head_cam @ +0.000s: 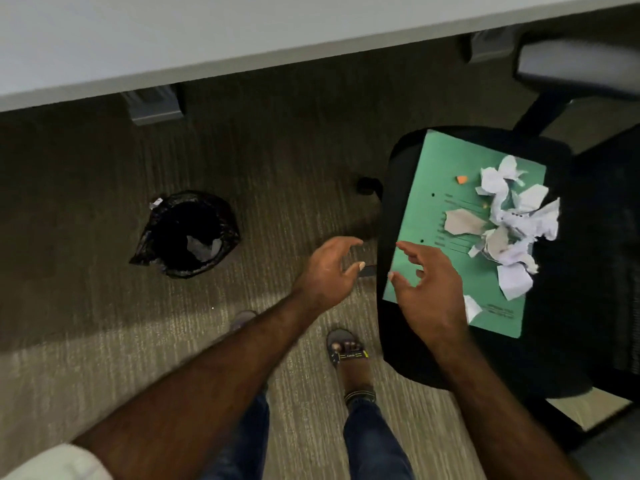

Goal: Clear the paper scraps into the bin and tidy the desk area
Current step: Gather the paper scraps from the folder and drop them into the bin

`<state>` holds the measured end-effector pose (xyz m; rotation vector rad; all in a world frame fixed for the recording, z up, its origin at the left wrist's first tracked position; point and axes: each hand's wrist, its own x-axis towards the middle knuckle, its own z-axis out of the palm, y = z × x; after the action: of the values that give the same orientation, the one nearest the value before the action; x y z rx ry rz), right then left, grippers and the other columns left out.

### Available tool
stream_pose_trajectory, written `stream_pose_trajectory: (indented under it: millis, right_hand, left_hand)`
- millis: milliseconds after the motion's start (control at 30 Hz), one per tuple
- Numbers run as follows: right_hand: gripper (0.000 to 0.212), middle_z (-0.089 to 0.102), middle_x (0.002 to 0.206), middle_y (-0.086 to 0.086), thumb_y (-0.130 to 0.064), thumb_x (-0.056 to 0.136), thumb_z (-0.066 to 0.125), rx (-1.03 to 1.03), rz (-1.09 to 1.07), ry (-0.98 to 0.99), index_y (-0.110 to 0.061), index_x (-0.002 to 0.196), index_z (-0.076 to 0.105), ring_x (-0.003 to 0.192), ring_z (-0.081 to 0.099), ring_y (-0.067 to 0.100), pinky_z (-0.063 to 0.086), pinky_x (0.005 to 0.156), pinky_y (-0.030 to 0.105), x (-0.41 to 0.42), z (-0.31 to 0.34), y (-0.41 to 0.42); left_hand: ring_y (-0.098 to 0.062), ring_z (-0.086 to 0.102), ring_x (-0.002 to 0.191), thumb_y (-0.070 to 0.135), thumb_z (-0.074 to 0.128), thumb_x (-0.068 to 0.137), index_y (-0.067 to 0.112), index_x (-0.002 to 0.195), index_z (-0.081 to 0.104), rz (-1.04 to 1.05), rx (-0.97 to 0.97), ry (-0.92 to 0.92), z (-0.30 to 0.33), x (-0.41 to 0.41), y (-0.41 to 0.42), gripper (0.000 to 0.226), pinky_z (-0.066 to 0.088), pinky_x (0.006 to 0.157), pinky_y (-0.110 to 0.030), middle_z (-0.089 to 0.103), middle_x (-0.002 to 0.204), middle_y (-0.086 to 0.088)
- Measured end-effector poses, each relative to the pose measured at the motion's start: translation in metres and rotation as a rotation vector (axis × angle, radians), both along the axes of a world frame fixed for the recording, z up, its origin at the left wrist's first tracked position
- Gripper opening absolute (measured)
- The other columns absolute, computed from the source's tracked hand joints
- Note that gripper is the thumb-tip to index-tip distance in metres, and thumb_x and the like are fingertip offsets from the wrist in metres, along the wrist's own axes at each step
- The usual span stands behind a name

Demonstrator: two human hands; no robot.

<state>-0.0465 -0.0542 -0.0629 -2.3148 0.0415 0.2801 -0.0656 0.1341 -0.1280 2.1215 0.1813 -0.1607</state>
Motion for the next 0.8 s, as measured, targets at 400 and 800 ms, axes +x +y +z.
stream_pose_trajectory:
  millis: [400, 800]
  right_hand:
    - [0.064, 0.059, 0.133, 0.008, -0.025, 0.075, 0.093, -0.386, -0.031, 0.244, -0.023, 0.133, 0.067, 0.127, 0.055, 0.031, 0.05, 0.107, 0.048, -0.002, 0.008, -0.094]
    - [0.036, 0.056, 0.113, 0.0, -0.012, 0.084, 0.074, -0.42, -0.014, 0.332, -0.027, 0.116, 0.07, 0.103, 0.062, 0.026, 0.044, 0.077, 0.032, -0.002, -0.007, -0.113]
  left_hand:
    - [-0.011, 0.058, 0.118, 0.026, 0.07, 0.094, 0.018, 0.133, 0.059, -0.164, 0.125, -0.005, 0.019, 0.004, -0.067, 0.041, 0.057, 0.097, -0.036, 0.059, 0.131, 0.002]
    - [-0.018, 0.05, 0.122, 0.033, 0.072, 0.091, 0.017, 0.128, 0.065, -0.184, 0.316, -0.171, 0.031, 0.014, -0.099, 0.04, 0.052, 0.101, -0.04, 0.055, 0.128, -0.002]
